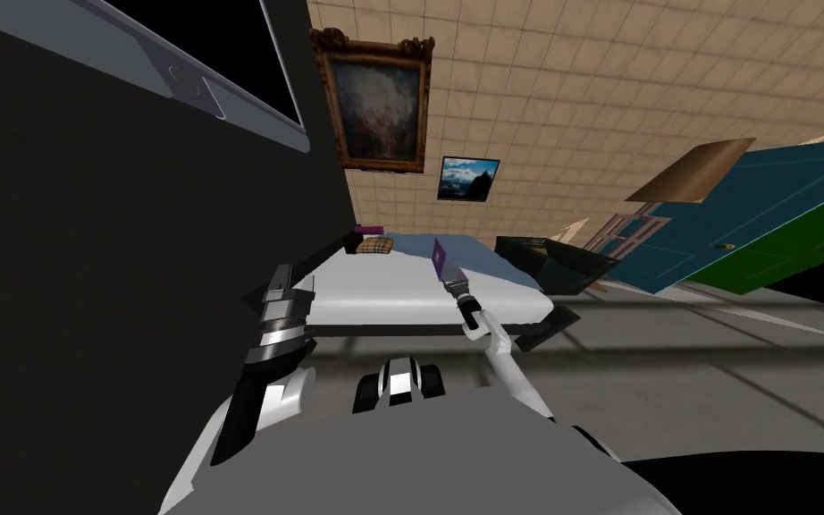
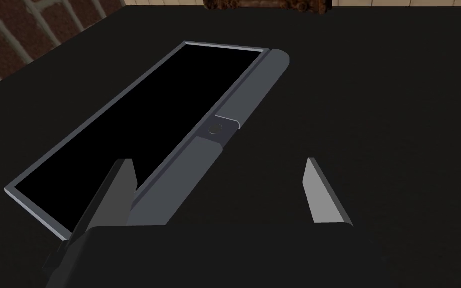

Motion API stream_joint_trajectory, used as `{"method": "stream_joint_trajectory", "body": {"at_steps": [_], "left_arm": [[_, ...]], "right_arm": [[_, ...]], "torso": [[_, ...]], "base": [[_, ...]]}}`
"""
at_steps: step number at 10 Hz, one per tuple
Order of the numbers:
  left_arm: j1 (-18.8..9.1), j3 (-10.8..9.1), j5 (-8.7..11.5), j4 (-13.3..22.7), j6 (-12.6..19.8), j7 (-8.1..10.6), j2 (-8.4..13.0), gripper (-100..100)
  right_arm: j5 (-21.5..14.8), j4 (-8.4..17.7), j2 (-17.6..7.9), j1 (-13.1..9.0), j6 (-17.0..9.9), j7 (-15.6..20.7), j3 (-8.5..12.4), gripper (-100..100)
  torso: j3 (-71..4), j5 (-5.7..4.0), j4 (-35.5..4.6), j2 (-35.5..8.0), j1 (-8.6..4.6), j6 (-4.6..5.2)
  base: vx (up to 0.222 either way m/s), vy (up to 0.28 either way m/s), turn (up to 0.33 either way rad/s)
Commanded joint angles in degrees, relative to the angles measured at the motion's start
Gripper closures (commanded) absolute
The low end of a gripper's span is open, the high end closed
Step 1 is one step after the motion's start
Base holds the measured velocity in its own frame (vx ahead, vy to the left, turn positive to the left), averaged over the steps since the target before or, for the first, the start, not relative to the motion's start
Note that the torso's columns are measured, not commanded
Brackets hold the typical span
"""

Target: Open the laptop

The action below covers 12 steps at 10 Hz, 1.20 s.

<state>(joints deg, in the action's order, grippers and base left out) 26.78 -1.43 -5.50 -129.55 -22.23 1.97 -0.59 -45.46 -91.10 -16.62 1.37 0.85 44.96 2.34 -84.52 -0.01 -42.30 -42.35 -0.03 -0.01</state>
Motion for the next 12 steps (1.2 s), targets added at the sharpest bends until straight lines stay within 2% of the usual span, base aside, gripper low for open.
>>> {"method": "stream_joint_trajectory", "body": {"at_steps": [1, 5, 10, 11, 12], "left_arm": [[0.0, 0.0, 0.0, 0.0, 0.0, 0.0, 0.0, 0], [0.0, 0.0, 0.0, 0.0, 0.0, 0.0, 0.0, 0], [0.0, 0.0, 0.0, 0.0, 0.0, 0.0, 0.0, 0], [0.0, 0.0, 0.0, 0.0, 0.0, 0.0, 0.0, 0], [0.0, 0.0, 0.0, 0.0, 0.0, 0.0, 0.0, 0]], "right_arm": [[-3.7, 3.0, -2.8, -2.2, -1.9, 4.4, 1.2, -100], [-9.2, 7.4, -6.1, -5.4, -4.2, 10.6, 3.2, -100], [-14.1, 11.0, -9.6, -8.0, -6.2, 15.9, 4.7, -100], [-13.4, 10.5, -9.1, -7.7, -6.1, 15.1, 4.4, -100], [-12.5, 11.8, -10.9, -8.7, -6.6, 14.9, 4.2, -100]], "torso": [[0.0, 0.01, 0.0, 0.1, 0.01, -0.01], [0.0, 0.0, 0.0, 0.1, -0.01, 0.01], [0.0, 0.02, 0.0, 0.0, 0.06, 0.01], [0.0, 0.02, 0.0, 0.0, 0.04, 0.0], [0.0, 0.0, 0.0, 0.0, -0.01, 0.03]], "base": [[0.099, 0.026, 0.161], [0.103, 0.02, 0.132], [0.068, 0.016, 0.082], [0.022, 0.007, 0.016], [0.069, -0.001, 0.081]]}}
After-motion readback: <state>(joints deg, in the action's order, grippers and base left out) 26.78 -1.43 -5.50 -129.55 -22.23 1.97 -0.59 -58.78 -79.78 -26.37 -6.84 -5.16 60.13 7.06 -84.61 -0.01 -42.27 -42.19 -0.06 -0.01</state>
